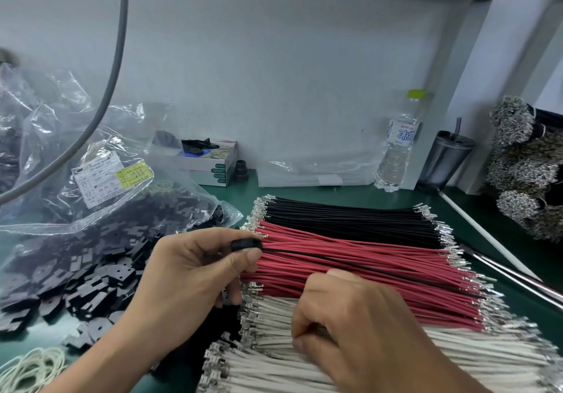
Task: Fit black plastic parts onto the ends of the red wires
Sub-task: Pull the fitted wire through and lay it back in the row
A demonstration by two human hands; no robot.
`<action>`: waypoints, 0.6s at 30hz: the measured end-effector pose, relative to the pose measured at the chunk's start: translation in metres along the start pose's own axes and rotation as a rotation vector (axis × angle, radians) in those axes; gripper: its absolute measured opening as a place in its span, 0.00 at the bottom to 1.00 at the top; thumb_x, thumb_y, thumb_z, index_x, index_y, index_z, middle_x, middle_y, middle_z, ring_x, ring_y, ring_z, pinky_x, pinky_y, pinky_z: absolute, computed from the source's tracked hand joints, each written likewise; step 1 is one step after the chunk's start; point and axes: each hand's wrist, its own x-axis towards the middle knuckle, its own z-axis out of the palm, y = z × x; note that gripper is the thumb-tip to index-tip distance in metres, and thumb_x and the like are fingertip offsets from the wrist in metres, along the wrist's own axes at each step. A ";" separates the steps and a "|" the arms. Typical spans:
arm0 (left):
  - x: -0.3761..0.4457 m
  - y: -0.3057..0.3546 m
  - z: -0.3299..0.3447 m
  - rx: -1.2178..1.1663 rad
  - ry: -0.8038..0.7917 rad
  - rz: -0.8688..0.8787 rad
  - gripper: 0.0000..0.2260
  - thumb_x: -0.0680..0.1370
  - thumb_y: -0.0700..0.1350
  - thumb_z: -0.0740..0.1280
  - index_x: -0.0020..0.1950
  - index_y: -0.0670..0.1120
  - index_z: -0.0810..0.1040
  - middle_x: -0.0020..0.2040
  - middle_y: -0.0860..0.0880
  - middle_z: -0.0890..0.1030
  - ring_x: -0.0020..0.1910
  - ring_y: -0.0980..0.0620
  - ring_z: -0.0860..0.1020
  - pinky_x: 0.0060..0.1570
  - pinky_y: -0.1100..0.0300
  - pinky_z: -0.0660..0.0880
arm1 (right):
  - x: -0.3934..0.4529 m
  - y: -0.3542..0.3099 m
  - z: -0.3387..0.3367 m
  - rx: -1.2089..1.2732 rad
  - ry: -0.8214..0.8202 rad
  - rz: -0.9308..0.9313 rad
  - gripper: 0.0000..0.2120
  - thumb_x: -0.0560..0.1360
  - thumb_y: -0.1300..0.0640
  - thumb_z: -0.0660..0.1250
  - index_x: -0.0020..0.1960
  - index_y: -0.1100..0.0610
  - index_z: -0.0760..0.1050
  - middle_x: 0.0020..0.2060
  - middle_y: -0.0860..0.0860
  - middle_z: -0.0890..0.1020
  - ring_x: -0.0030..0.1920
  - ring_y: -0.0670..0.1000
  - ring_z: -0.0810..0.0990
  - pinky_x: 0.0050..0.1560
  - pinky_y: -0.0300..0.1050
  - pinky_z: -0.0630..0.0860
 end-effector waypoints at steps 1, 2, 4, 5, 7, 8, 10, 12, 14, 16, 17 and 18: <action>0.000 0.001 0.000 0.001 -0.004 0.000 0.09 0.67 0.49 0.77 0.46 0.53 0.89 0.36 0.42 0.86 0.24 0.48 0.79 0.23 0.63 0.73 | 0.001 -0.001 0.000 -0.006 0.012 0.014 0.06 0.73 0.45 0.66 0.44 0.46 0.78 0.43 0.40 0.78 0.45 0.40 0.72 0.41 0.37 0.70; 0.000 0.001 0.000 0.000 -0.006 0.001 0.08 0.67 0.49 0.77 0.46 0.53 0.89 0.36 0.42 0.86 0.24 0.48 0.79 0.23 0.63 0.73 | 0.001 -0.001 0.001 0.001 0.032 0.036 0.06 0.73 0.46 0.65 0.43 0.46 0.78 0.42 0.40 0.77 0.44 0.40 0.72 0.40 0.35 0.69; 0.000 0.001 -0.001 -0.001 0.000 0.004 0.08 0.67 0.49 0.77 0.46 0.53 0.89 0.36 0.42 0.85 0.24 0.48 0.79 0.23 0.64 0.73 | 0.002 0.000 0.000 0.046 0.094 0.063 0.06 0.76 0.44 0.63 0.47 0.45 0.75 0.43 0.39 0.76 0.45 0.39 0.71 0.40 0.31 0.66; 0.001 0.001 0.000 -0.005 0.005 0.005 0.08 0.67 0.49 0.77 0.46 0.53 0.89 0.35 0.41 0.85 0.23 0.48 0.79 0.23 0.64 0.73 | 0.001 0.002 0.001 0.078 0.129 0.077 0.05 0.78 0.43 0.63 0.49 0.44 0.72 0.45 0.38 0.75 0.47 0.38 0.71 0.41 0.31 0.66; 0.001 0.001 -0.001 -0.013 0.013 0.003 0.09 0.67 0.49 0.77 0.46 0.52 0.89 0.34 0.40 0.84 0.23 0.48 0.79 0.23 0.64 0.73 | 0.000 0.003 -0.001 0.151 0.183 0.101 0.05 0.80 0.44 0.63 0.52 0.42 0.68 0.51 0.35 0.74 0.49 0.38 0.72 0.43 0.32 0.68; 0.001 0.001 -0.001 -0.013 0.011 0.000 0.09 0.67 0.49 0.77 0.46 0.51 0.89 0.33 0.40 0.84 0.23 0.48 0.79 0.23 0.64 0.73 | 0.001 0.003 -0.002 0.209 0.209 0.108 0.04 0.79 0.46 0.64 0.52 0.42 0.69 0.51 0.34 0.74 0.49 0.39 0.74 0.42 0.33 0.68; 0.001 0.003 -0.002 -0.004 -0.010 -0.003 0.09 0.68 0.48 0.77 0.47 0.52 0.89 0.32 0.41 0.84 0.23 0.48 0.79 0.24 0.64 0.73 | 0.001 0.003 -0.002 0.303 0.291 0.113 0.01 0.79 0.48 0.65 0.49 0.42 0.74 0.48 0.36 0.77 0.46 0.42 0.77 0.40 0.34 0.70; 0.000 0.004 -0.003 -0.005 -0.041 -0.002 0.09 0.68 0.47 0.77 0.48 0.52 0.89 0.32 0.42 0.84 0.24 0.48 0.79 0.24 0.63 0.74 | 0.001 0.004 -0.003 0.298 0.431 0.098 0.03 0.76 0.49 0.66 0.45 0.43 0.79 0.43 0.39 0.79 0.44 0.44 0.79 0.39 0.34 0.72; -0.001 0.006 -0.003 -0.016 -0.069 0.005 0.09 0.69 0.46 0.77 0.48 0.51 0.89 0.32 0.43 0.84 0.24 0.48 0.79 0.24 0.63 0.74 | 0.001 0.003 -0.003 0.263 0.521 0.085 0.04 0.75 0.50 0.68 0.44 0.44 0.81 0.40 0.40 0.79 0.42 0.44 0.80 0.36 0.35 0.73; -0.002 0.007 -0.002 -0.019 -0.089 0.020 0.09 0.69 0.46 0.77 0.49 0.51 0.89 0.33 0.42 0.85 0.24 0.47 0.80 0.24 0.62 0.74 | 0.002 0.002 -0.002 0.243 0.566 0.082 0.04 0.75 0.51 0.68 0.44 0.45 0.82 0.39 0.40 0.78 0.39 0.45 0.80 0.33 0.38 0.74; -0.002 0.007 -0.001 -0.019 -0.092 0.026 0.09 0.69 0.46 0.77 0.49 0.51 0.89 0.34 0.42 0.85 0.24 0.47 0.80 0.24 0.62 0.74 | 0.003 0.002 -0.001 0.239 0.579 0.082 0.05 0.75 0.51 0.69 0.44 0.45 0.83 0.39 0.40 0.78 0.37 0.45 0.80 0.32 0.40 0.75; -0.003 0.008 -0.001 -0.019 -0.094 0.029 0.09 0.69 0.46 0.77 0.49 0.51 0.89 0.34 0.42 0.85 0.24 0.46 0.80 0.24 0.61 0.75 | 0.003 0.002 0.000 0.238 0.587 0.081 0.05 0.75 0.52 0.69 0.44 0.46 0.84 0.39 0.40 0.78 0.36 0.45 0.80 0.31 0.42 0.76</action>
